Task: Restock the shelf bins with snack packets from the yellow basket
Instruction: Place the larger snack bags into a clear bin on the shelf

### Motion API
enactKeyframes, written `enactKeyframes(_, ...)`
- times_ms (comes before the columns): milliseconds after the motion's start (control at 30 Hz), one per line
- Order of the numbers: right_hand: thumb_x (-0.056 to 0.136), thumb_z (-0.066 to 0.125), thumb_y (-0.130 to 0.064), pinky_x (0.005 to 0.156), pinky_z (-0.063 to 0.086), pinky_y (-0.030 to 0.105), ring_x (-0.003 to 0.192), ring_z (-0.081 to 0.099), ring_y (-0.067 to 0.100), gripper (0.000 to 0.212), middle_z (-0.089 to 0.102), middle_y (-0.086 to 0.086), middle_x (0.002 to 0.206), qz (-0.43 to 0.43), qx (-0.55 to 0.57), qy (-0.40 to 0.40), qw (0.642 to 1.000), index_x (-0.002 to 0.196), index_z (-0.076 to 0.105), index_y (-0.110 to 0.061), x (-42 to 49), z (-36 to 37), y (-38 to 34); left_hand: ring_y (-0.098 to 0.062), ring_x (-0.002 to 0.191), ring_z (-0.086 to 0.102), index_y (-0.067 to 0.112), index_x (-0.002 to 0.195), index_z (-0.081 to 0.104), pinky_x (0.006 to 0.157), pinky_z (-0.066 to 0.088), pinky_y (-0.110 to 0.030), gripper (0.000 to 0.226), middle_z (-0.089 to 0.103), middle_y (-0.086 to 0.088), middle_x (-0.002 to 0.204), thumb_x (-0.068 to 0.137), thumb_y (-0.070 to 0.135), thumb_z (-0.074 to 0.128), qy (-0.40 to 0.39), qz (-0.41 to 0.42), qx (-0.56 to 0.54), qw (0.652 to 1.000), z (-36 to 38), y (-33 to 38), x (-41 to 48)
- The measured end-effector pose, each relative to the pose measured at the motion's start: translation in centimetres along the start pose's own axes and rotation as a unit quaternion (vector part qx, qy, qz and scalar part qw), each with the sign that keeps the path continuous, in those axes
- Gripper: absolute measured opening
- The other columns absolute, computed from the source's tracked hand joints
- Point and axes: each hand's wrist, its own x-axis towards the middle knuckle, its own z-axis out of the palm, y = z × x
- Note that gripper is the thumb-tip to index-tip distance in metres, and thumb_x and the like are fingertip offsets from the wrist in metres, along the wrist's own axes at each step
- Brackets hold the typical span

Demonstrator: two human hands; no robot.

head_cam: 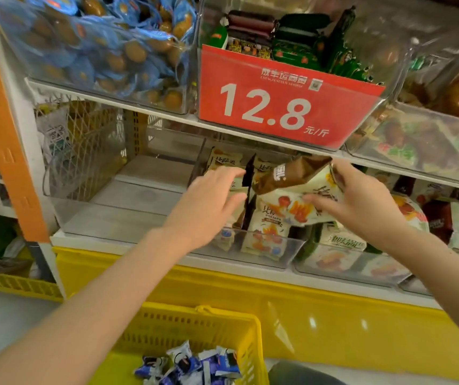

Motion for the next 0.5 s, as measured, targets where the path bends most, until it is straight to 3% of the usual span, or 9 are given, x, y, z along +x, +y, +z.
enactKeyframes(67,0.075,0.066,-0.055,0.052,0.04,0.026,0.065,0.055,0.008,0.047,0.055,-0.016,0.08,0.024,-0.036,-0.013,0.999,0.11,0.047,-0.029,1.4,0.9,0.9,-0.014,0.132,0.035,0.019,0.141,0.032,0.109,0.025,-0.032,0.052,0.04,-0.001,0.144,0.094,0.042,0.039,-0.044,-0.003,0.119,0.992,0.3,-2.0,1.5)
enactKeyframes(100,0.077,0.066,-0.052,0.063,0.047,0.03,0.083,0.061,0.016,0.061,0.062,-0.007,0.099,0.027,-0.056,-0.047,0.997,0.126,0.044,-0.021,2.0,1.7,1.1,-0.016,0.134,0.031,0.017,0.142,0.031,0.11,0.024,-0.034,0.054,0.038,-0.002,0.145,0.095,0.043,0.038,-0.078,-0.005,0.16,0.984,0.6,-2.9,1.8)
enactKeyframes(167,0.081,0.063,-0.05,0.083,0.048,0.035,0.107,0.058,0.024,0.072,0.057,0.003,0.127,0.013,-0.076,-0.123,0.989,0.139,0.034,-0.017,2.9,3.2,1.0,-0.018,0.133,0.029,0.016,0.142,0.031,0.107,0.027,-0.035,0.055,0.038,-0.003,0.142,0.095,0.045,0.036,-0.107,-0.003,0.201,0.974,0.9,-4.2,2.1)
enactKeyframes(367,0.088,0.049,-0.055,0.1,0.04,0.037,0.128,0.044,0.026,0.079,0.036,0.006,0.149,0.018,-0.141,-0.322,0.936,0.149,0.014,-0.017,5.9,4.8,1.1,-0.016,0.122,0.036,0.016,0.136,0.04,0.1,0.032,-0.033,0.053,0.046,0.001,0.13,0.093,0.047,0.04,-0.067,0.012,0.211,0.975,1.2,-5.2,2.2)
enactKeyframes(433,0.089,0.049,-0.053,0.102,0.038,0.036,0.131,0.04,0.025,0.076,0.034,0.005,0.15,0.007,-0.147,-0.345,0.927,0.149,0.014,-0.02,6.2,5.4,0.8,-0.015,0.122,0.035,0.018,0.136,0.038,0.103,0.029,-0.031,0.051,0.044,0.002,0.131,0.093,0.044,0.044,-0.049,0.006,0.193,0.98,1.6,-4.8,2.3)
enactKeyframes(500,0.091,0.049,-0.049,0.105,0.034,0.034,0.134,0.037,0.023,0.072,0.033,0.004,0.15,-0.039,-0.17,-0.34,0.924,0.148,0.018,-0.018,5.9,6.5,0.0,-0.011,0.124,0.034,0.021,0.138,0.035,0.104,0.026,-0.026,0.055,0.042,0.003,0.134,0.09,0.041,0.051,-0.029,-0.001,0.106,0.994,2.2,-3.5,2.2)
